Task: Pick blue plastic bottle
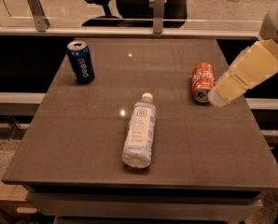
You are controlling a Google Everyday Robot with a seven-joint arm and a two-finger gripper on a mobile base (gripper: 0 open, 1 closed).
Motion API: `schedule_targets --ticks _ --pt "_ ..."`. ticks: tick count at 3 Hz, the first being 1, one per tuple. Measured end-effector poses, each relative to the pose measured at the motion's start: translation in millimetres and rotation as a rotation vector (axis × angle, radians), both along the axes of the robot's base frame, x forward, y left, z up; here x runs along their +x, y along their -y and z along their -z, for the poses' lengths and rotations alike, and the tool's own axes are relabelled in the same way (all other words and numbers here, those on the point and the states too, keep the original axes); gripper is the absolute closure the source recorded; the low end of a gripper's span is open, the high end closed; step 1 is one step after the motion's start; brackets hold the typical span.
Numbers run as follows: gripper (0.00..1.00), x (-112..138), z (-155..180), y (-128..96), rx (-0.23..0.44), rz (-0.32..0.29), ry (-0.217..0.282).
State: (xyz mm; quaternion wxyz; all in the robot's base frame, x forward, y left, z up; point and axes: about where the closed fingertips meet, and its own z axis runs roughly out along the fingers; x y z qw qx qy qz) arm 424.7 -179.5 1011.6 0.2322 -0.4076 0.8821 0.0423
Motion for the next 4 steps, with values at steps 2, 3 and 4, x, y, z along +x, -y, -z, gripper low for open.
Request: schedule_targets --ticks 2,3,4 --pt "0.00 -1.4 -4.0 -1.4 0.034 0.081 -0.014" --pt "0.00 0.0 -10.4 1.5 0.016 0.145 -0.014" --pt "0.00 2.8 -10.4 -5.5 0.001 0.262 -0.052"
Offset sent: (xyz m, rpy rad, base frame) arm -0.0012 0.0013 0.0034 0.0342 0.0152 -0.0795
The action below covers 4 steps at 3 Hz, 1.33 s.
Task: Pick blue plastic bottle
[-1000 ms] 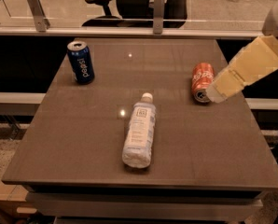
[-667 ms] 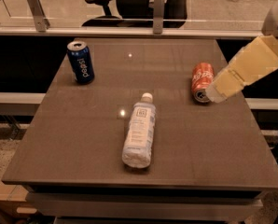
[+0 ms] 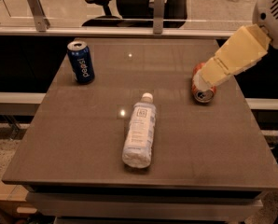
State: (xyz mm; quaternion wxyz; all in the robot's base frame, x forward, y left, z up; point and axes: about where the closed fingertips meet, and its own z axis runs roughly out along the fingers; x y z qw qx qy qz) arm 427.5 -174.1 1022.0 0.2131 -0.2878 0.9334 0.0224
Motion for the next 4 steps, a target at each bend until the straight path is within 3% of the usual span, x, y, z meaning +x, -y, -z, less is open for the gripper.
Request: schedule_targets --ticks 1,3,4 --pt "0.00 2 4 -13 0.029 0.121 -0.030" --pt "0.00 13 27 -45 0.045 0.305 -0.111" --pt "0.00 18 43 -47 0.052 0.428 -0.137"
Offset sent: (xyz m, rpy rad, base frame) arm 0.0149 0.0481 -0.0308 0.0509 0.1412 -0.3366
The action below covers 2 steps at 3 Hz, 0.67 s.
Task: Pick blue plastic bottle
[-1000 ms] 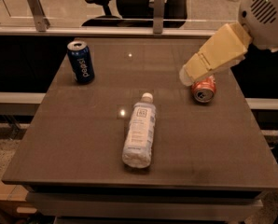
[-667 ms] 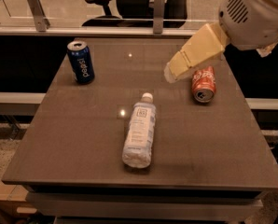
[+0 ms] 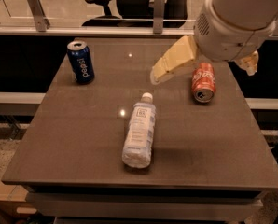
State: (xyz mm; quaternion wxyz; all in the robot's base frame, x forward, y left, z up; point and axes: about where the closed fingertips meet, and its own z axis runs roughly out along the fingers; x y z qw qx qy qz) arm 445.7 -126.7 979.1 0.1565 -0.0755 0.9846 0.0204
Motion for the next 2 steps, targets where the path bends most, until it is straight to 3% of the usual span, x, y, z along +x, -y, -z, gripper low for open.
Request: schedule_targets --ticks 1,2 --pt "0.00 0 11 0 0.013 0.096 -0.017" --pt "0.00 -2 18 -16 0.024 0.121 -0.024"
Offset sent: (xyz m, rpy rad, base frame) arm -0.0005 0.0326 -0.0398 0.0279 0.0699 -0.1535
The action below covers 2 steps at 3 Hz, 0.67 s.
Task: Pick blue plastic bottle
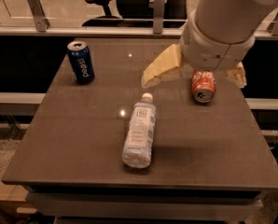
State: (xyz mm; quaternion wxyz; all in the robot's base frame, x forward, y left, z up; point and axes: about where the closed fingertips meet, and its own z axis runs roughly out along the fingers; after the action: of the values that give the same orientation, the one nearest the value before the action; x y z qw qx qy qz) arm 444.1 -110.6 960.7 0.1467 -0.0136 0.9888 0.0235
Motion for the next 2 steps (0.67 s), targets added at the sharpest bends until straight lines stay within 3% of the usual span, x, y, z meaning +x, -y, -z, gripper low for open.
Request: schedule_targets --ticks 2 --pt "0.00 12 37 -48 0.033 -0.081 -0.080"
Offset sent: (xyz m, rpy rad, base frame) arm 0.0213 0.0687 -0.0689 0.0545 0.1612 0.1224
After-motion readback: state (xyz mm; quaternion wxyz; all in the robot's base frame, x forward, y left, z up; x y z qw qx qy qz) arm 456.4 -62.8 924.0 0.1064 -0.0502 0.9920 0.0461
